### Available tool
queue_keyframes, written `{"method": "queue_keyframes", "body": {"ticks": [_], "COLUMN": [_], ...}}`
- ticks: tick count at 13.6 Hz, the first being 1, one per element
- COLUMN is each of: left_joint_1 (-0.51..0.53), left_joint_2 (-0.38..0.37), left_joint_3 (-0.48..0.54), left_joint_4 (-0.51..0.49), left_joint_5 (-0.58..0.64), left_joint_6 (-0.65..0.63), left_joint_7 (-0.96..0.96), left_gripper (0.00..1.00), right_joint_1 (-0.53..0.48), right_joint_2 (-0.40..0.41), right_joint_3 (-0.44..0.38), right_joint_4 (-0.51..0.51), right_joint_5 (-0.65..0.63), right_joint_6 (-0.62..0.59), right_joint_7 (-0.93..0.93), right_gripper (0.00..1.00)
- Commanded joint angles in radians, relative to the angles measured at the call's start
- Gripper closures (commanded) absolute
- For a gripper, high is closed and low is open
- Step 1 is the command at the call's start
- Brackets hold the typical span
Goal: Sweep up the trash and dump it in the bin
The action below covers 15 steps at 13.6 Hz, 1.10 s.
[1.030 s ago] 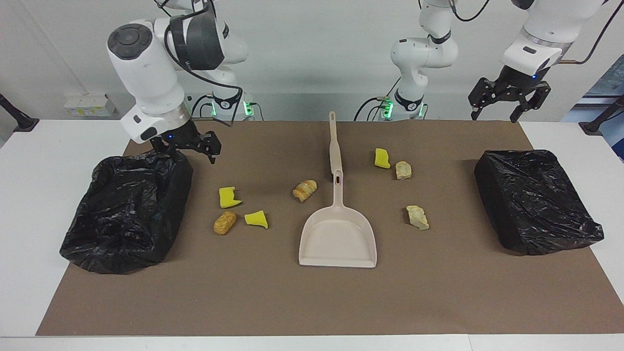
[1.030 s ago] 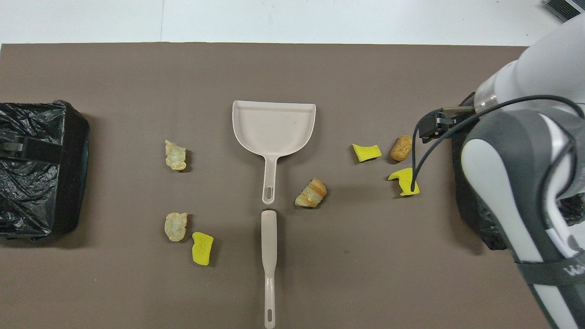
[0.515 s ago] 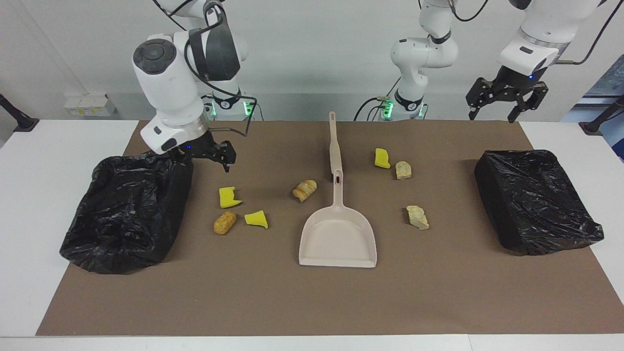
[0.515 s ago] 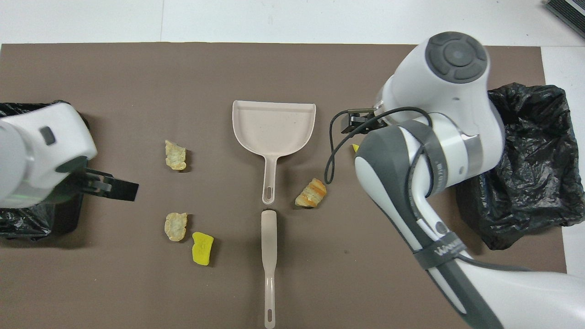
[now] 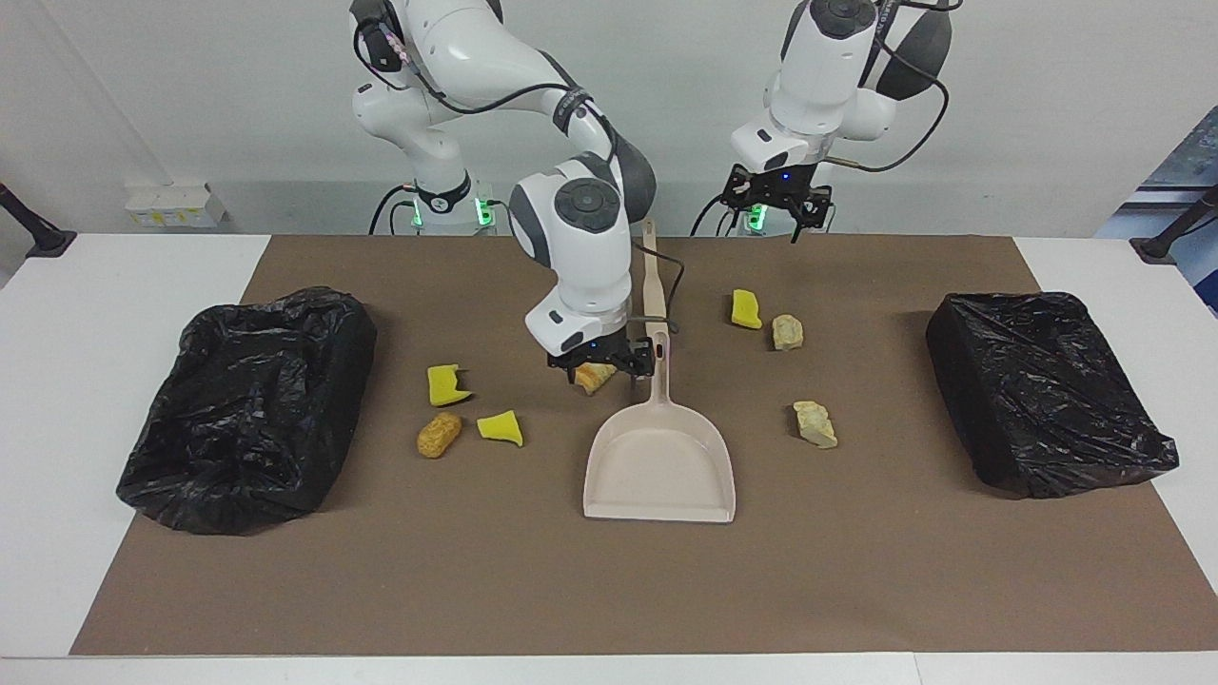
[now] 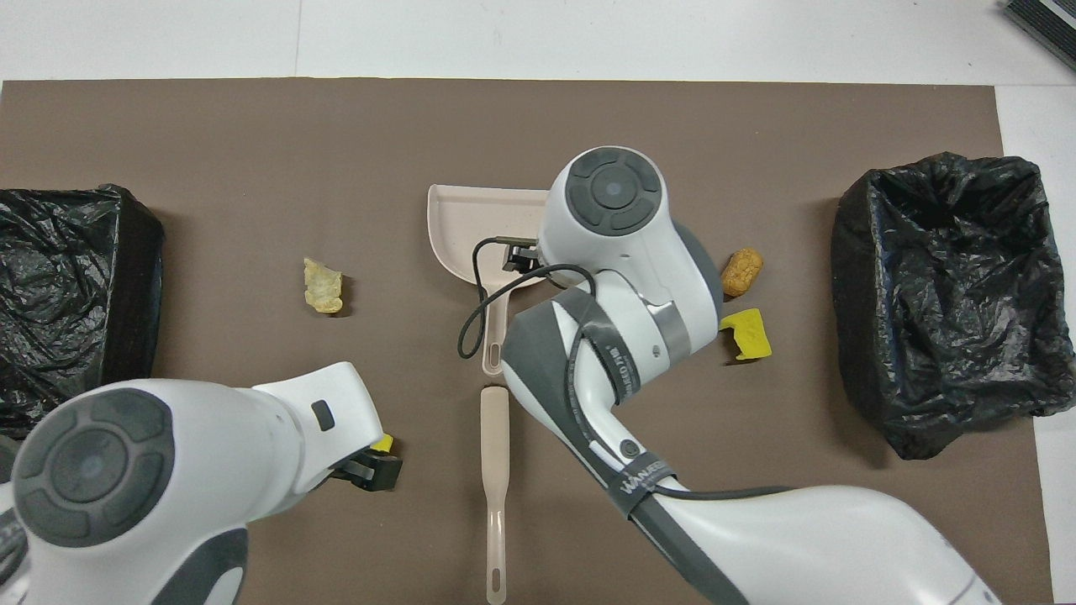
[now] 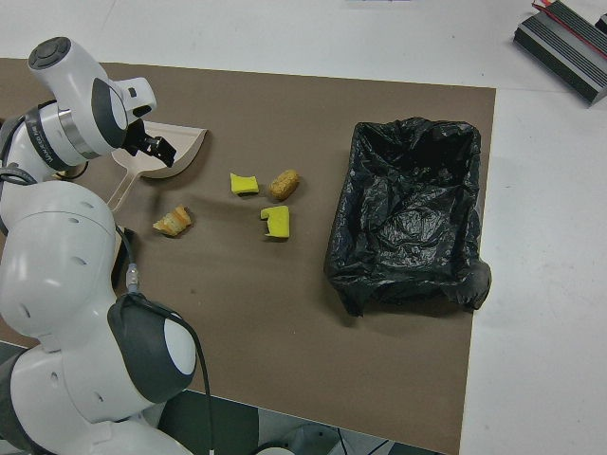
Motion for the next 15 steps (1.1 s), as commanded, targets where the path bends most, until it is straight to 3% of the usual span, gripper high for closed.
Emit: {"method": "queue_keyframes", "body": {"ticks": [1,4,6,9,12,13,15], "left_joint_1": [-0.080,-0.195,-0.268,-0.380,-0.408,-0.408,-0.408], "left_joint_2": [-0.045,-0.054,-0.019,0.018,0.024,0.024,0.025], "left_joint_3": [0.017,0.017,0.017,0.017,0.017,0.017,0.017], "left_joint_4": [-0.109,-0.227,-0.247,-0.367,-0.388,-0.388,-0.388], "left_joint_5": [-0.042,-0.056,-0.056,-0.056,-0.056,-0.056,-0.056], "left_joint_6": [0.085,0.234,0.265,0.446,0.456,0.457,0.463], "left_joint_7": [-0.102,-0.254,-0.312,-0.415,-0.436,-0.436,-0.439], "left_gripper": [0.00,0.00,0.00,0.00,0.00,0.00,0.00], "right_joint_1": [0.051,0.088,0.096,0.102,0.096,0.090,0.090], "right_joint_2": [0.128,0.151,0.153,0.145,0.145,0.141,0.135], "right_joint_3": [0.001,0.001,0.001,0.001,0.001,0.001,0.002], "right_joint_4": [0.141,0.143,0.128,0.112,0.117,0.117,0.117], "right_joint_5": [0.018,0.018,0.013,0.007,0.004,0.009,0.019], "right_joint_6": [-0.004,0.017,0.025,0.048,-0.002,-0.018,-0.055], "right_joint_7": [0.063,0.080,0.080,0.070,0.045,0.022,-0.011], "right_gripper": [0.00,0.00,0.00,0.00,0.00,0.04,0.31]}}
